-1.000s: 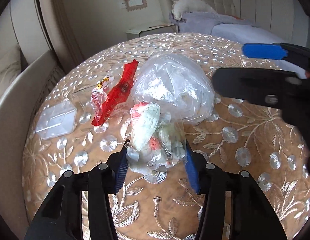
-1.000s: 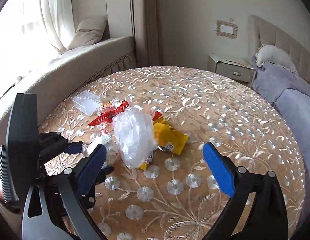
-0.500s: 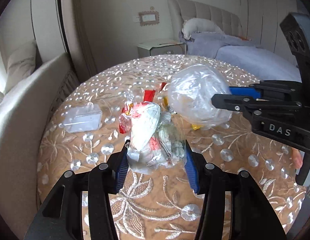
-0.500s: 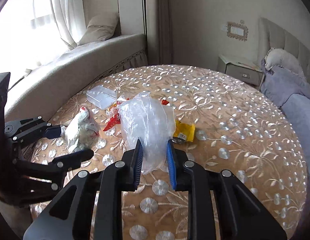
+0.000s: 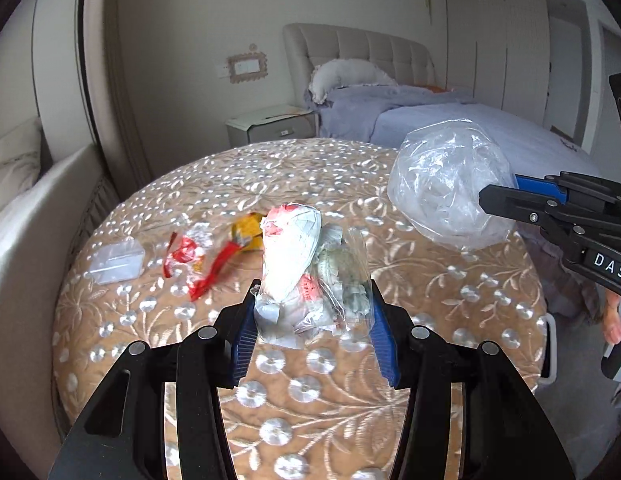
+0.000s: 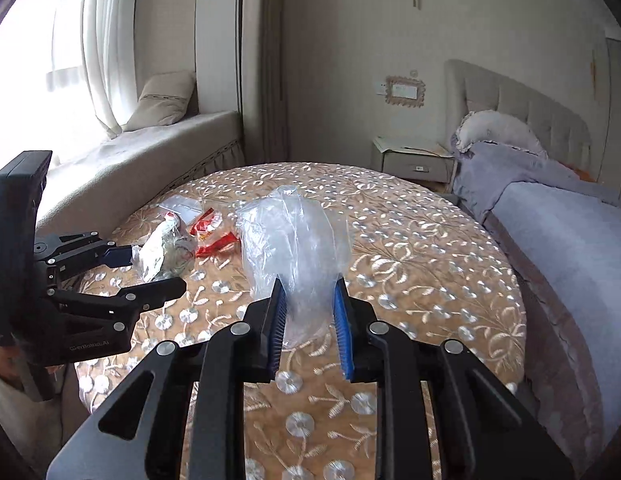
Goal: Collect trash
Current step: 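Carry the tissue item and clear bag over to the white bin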
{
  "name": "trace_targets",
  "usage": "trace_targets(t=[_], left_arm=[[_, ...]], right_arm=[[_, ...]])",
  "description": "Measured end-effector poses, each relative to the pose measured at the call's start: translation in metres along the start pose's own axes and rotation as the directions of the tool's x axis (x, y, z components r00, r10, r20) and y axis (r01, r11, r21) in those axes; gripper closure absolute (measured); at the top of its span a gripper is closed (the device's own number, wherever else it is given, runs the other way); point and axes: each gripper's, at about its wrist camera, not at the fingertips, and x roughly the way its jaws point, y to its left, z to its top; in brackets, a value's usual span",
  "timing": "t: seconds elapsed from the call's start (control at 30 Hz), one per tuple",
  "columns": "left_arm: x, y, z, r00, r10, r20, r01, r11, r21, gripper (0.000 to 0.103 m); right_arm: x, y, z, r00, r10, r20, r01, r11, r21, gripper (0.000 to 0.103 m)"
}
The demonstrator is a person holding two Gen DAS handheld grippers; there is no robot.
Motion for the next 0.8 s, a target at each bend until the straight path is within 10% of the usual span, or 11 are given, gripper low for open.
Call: trace_targets(t=[0.43,0.8], left_arm=[[-0.005,-0.127,-0.001,0.980,-0.198,0.018,0.193,0.969,0.154,0.054],[0.021,-0.238,-0.009,0.932,-0.355,-0.072,0.360,0.890,0.281,0.054]], right_arm=[[-0.085,-0.058,-0.068,0.982,-0.190,0.011,0.188,0.977,0.098,0.079],[-0.130,-0.115,-0.125,0.941,-0.337,-0.043,0.338,0.914,0.224,0.079]])
